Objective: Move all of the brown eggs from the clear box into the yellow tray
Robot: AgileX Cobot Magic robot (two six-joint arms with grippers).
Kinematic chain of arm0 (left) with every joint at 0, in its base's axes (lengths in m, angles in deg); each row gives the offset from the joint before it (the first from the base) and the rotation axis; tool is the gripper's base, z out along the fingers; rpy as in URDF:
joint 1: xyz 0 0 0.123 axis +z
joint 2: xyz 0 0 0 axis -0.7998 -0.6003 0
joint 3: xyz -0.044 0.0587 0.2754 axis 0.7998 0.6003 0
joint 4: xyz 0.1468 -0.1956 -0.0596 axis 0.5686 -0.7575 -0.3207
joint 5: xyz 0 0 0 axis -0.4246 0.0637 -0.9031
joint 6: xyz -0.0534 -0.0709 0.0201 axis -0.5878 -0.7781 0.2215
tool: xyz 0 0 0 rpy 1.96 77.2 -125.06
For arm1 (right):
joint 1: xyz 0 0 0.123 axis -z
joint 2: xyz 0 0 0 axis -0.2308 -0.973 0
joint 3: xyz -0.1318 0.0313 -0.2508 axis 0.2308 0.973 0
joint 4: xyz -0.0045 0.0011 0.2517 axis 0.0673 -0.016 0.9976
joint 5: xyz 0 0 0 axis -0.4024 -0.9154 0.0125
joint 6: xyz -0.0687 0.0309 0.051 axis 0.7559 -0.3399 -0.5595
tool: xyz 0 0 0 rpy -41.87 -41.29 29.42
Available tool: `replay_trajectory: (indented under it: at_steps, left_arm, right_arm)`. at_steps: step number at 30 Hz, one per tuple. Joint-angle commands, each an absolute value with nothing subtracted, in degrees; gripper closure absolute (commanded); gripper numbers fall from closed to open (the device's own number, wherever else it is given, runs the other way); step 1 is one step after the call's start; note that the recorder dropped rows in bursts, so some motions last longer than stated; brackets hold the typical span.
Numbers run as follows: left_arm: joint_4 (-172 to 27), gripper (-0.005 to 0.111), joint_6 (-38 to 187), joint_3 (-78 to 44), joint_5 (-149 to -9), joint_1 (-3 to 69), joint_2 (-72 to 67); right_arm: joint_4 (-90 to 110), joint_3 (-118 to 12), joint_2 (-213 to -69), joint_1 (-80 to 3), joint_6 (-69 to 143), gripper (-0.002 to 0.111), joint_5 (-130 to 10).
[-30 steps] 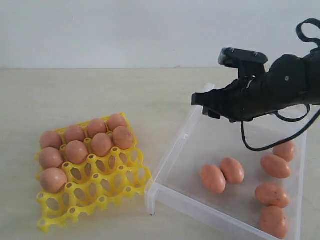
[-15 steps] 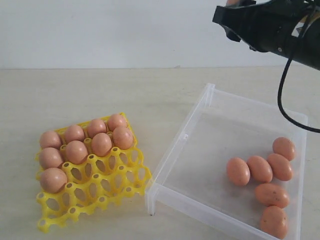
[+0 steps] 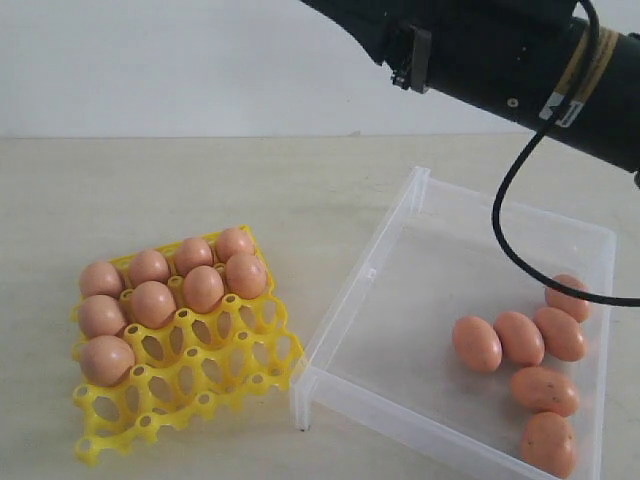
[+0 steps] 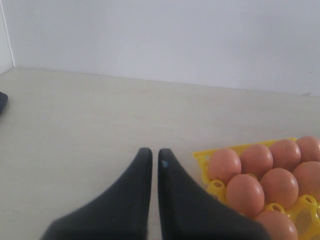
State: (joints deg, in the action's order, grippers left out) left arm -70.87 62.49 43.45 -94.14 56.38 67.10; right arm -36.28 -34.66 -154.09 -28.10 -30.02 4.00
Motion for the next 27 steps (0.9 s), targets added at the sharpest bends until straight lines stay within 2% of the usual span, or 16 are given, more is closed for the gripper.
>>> replay_trajectory:
  at_steps: [1, 6, 14, 20, 27]
  left_arm:
    - [-70.73, 0.103, 62.47, 43.6, -93.9, 56.53, 67.3]
    - [-70.73, 0.103, 62.47, 43.6, -93.9, 56.53, 67.3]
    - [-70.73, 0.103, 62.47, 43.6, -93.9, 56.53, 67.3]
    - [-70.73, 0.103, 62.47, 43.6, -94.05, 56.53, 67.3]
    - [-70.73, 0.103, 62.47, 43.6, -93.95, 56.53, 67.3]
  right_arm:
    - [-36.6, -38.1, -155.56, -28.41, -31.19, 0.108, 10.09]
    - [-38.4, -45.66, -155.92, -32.7, -31.72, 0.108, 7.24]
    - [-52.17, -50.77, -159.23, -43.27, -29.6, 0.108, -12.36]
    - [-53.29, -50.77, -168.39, -47.02, -28.05, 0.108, -14.41]
    - [-50.35, -52.42, -179.87, -47.15, -29.44, 0.108, -14.18]
